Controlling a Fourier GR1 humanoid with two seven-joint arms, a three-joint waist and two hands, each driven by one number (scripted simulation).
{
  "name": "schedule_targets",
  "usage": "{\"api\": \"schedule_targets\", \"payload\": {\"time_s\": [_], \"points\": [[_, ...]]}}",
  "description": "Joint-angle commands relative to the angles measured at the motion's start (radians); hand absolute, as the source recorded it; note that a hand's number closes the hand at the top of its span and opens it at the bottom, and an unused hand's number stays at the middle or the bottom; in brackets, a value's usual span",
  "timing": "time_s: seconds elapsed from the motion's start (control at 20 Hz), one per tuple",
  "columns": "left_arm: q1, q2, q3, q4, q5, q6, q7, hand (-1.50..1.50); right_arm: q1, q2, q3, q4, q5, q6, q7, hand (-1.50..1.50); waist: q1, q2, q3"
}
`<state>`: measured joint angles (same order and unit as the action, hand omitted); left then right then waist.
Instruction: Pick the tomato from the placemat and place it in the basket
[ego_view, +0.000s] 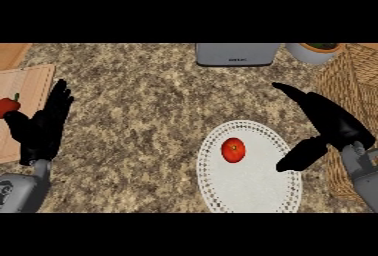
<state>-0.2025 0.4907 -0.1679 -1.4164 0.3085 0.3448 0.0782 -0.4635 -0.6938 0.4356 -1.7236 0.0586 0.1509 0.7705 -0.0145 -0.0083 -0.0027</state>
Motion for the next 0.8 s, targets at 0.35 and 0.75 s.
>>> {"api": "schedule_targets", "payload": {"time_s": [0.35,0.75], "points": [[0.010,-0.087,0.002,-0.034,-0.095,-0.011,0.032,0.00,0.118,0.120,-0.139,-0.109,0.061,0.017,0.003,-1.50,0.012,0.007,0.003],[0.038,-0.080,0.086,-0.108,-0.111,-0.076,0.089,0.00,0.210,0.285,-0.085,0.048,0.263,-0.031,-0.187,-1.50,0.017,0.008,0.003]]}}
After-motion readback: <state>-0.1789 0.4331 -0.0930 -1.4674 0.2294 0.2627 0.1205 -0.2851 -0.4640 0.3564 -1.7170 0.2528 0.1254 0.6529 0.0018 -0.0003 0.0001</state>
